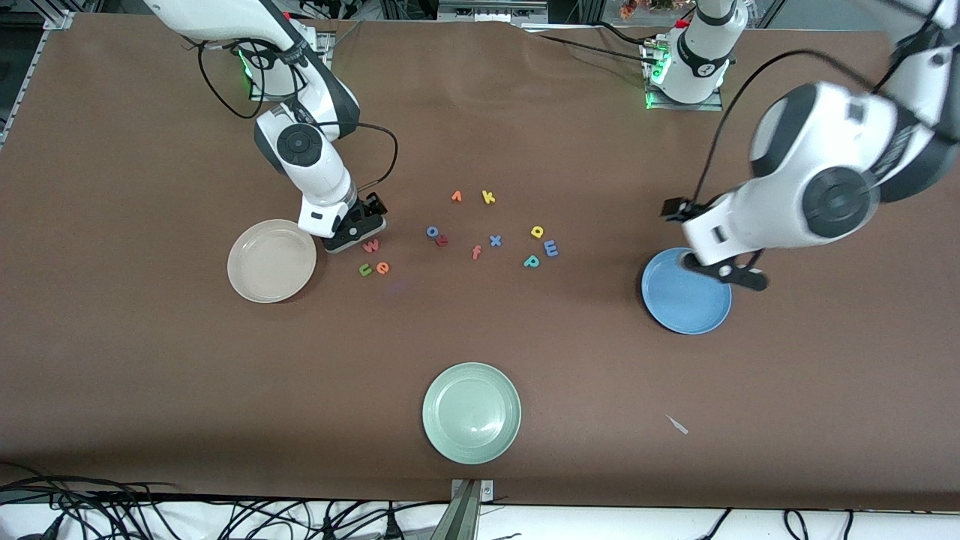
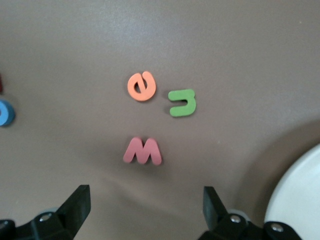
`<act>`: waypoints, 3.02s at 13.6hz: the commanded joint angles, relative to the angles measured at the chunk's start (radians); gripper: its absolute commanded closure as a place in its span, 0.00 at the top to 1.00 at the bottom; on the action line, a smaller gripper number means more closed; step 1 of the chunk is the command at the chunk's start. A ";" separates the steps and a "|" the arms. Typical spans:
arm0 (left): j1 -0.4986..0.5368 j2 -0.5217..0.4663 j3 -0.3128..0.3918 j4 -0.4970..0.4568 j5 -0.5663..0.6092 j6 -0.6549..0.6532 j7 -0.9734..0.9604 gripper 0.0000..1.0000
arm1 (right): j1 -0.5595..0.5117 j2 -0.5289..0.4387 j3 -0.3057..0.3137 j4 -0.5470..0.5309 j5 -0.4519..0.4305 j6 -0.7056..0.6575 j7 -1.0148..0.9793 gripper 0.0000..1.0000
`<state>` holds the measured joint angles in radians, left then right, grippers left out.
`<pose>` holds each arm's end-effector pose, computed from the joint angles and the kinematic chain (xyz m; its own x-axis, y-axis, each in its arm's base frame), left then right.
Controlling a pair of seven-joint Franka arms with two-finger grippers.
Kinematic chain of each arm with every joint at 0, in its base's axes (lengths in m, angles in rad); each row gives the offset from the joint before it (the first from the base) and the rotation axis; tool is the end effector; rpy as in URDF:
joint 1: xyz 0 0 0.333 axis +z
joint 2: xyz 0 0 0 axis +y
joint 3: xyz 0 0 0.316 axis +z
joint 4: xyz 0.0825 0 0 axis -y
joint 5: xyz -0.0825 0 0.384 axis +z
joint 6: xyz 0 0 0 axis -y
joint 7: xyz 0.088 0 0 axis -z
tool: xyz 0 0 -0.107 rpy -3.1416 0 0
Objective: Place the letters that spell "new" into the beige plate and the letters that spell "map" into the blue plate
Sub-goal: 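Move the right gripper toward the letters while the left gripper reaches them, then grasp the red w with the right gripper while the left gripper grasps teal d, then drop the red w on the white plate while the left gripper drops d on blue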
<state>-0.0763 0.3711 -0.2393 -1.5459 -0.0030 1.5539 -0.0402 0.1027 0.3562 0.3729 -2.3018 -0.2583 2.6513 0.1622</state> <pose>0.5984 -0.1776 0.4193 0.8986 -0.2671 -0.3481 -0.2574 -0.9634 0.0749 0.4648 0.2530 0.2047 0.8688 0.4942 0.0300 0.4945 -0.8691 -0.0049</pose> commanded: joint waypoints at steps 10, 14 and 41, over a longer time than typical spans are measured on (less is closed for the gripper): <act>-0.321 0.282 -0.002 -0.046 0.017 0.432 -0.178 1.00 | 0.008 0.125 -0.002 0.079 -0.029 0.070 0.010 0.98; -0.345 0.285 0.001 -0.123 0.020 0.596 -0.176 1.00 | 0.008 0.135 -0.015 0.073 -0.042 0.070 0.013 0.81; -0.211 0.189 -0.005 -0.158 0.184 0.482 0.001 0.03 | 0.002 0.024 -0.182 0.271 -0.047 -0.396 -0.260 0.37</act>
<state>-0.3584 0.6126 -0.2350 -1.6899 0.1584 2.0900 -0.1531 0.1043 0.3912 0.2270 -2.0300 -0.2903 2.2648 -0.0502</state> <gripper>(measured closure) 0.714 0.599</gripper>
